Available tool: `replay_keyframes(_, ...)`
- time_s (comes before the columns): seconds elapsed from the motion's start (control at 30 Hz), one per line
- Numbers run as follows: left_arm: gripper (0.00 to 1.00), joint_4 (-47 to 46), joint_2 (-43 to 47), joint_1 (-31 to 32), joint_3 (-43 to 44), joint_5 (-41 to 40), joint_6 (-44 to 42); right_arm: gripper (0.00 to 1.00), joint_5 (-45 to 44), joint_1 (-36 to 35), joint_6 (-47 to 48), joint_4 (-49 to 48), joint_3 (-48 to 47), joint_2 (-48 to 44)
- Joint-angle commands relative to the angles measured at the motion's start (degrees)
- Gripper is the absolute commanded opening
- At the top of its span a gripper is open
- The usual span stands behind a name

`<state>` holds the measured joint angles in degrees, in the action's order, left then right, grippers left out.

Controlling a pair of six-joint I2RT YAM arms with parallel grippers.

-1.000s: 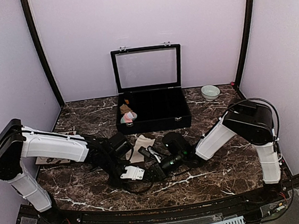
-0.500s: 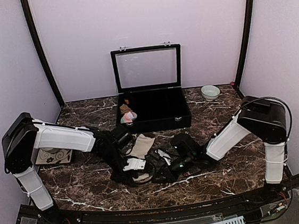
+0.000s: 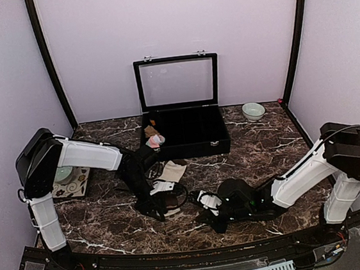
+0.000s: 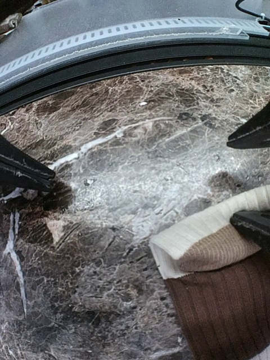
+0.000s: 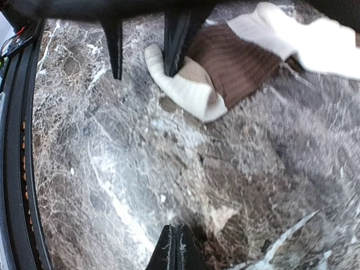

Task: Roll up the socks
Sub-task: Roll the sock at the center of the board.

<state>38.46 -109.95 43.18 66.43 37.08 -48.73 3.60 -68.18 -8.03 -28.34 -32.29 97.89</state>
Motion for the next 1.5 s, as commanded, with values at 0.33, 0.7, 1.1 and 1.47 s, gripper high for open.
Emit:
replay_keyframes(0.33, 0.42, 3.2, -4.1, -0.5, -1.9, -7.1, -0.3, 0.01, -1.7, -4.7, 29.2, 6.2, -16.3, 6.2)
replay_keyframes(0.7, 0.42, 5.9, -4.2, -0.9, -2.2, -6.2, -2.6, 0.24, -2.3, -3.1, 37.9, 5.9, -21.9, 13.5)
replay_keyframes(1.1, 0.42, 7.5, -4.3, -1.3, -2.4, -5.8, -4.4, 0.24, -5.7, -1.8, 43.3, 5.8, -24.2, 15.2)
replay_keyframes(1.47, 0.42, 8.6, -4.3, -1.3, -2.4, -5.6, -5.1, 0.3, -3.6, 1.4, 41.9, 5.2, -25.2, 17.2)
